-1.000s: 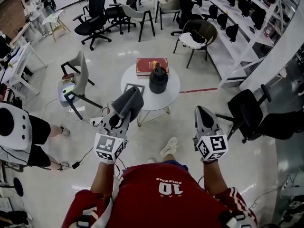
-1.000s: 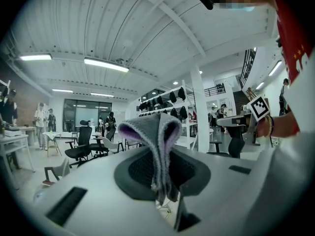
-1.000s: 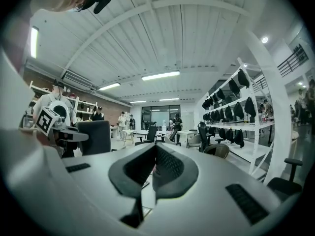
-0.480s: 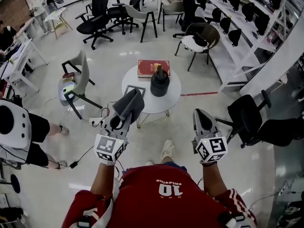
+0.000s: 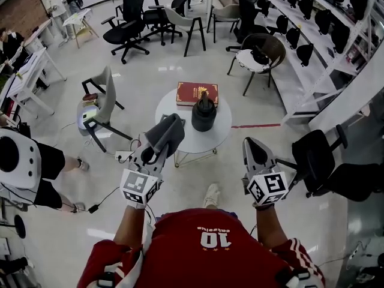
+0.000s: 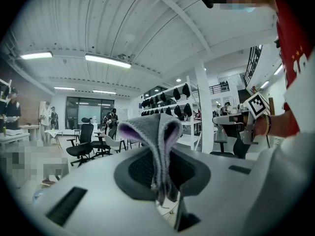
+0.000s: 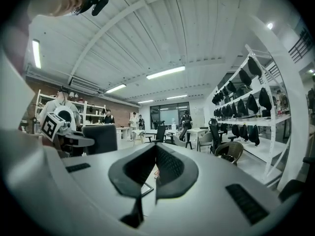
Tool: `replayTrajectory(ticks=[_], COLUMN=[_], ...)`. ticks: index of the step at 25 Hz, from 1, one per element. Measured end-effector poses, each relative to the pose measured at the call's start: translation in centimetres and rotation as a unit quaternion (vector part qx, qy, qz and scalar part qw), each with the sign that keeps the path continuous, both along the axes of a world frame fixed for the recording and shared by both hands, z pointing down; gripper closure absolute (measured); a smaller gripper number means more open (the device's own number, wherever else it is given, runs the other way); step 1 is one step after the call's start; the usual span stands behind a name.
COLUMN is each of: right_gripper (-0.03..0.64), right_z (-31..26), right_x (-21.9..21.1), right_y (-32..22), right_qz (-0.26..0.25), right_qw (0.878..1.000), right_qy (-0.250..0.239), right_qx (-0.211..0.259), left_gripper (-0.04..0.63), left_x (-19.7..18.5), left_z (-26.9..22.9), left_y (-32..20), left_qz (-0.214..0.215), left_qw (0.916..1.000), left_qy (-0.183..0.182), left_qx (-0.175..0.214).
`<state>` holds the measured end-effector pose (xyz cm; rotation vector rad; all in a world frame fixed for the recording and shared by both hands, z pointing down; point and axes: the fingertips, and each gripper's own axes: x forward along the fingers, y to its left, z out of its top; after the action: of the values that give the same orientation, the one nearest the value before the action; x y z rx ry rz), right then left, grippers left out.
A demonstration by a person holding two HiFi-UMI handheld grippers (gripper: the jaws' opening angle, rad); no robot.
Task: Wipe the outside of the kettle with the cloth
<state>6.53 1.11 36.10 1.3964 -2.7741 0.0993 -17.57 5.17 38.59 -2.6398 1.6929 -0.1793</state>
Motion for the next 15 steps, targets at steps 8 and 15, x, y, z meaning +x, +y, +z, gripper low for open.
replayTrajectory(ticks=[8, 15], right_gripper=[0.6, 0.6], right_z=[-0.8, -0.8], right_x=[0.5, 2.7], right_y=[-5.7, -10.8], right_qz=[-0.033, -0.035], right_qw=[0.999, 0.999], right_qy=[-0.006, -0.022], right_qx=[0.008, 0.011], left_gripper=[0.546, 0.546], left_x=[1.8, 3.2], left_z=[-0.9, -0.9], left_y=[-5.8, -11.2], left_qz=[-0.008, -0.006], left_qw=[0.9999, 0.9994], left_qy=[-0.006, -0.033], left_qx=[0.006, 0.01])
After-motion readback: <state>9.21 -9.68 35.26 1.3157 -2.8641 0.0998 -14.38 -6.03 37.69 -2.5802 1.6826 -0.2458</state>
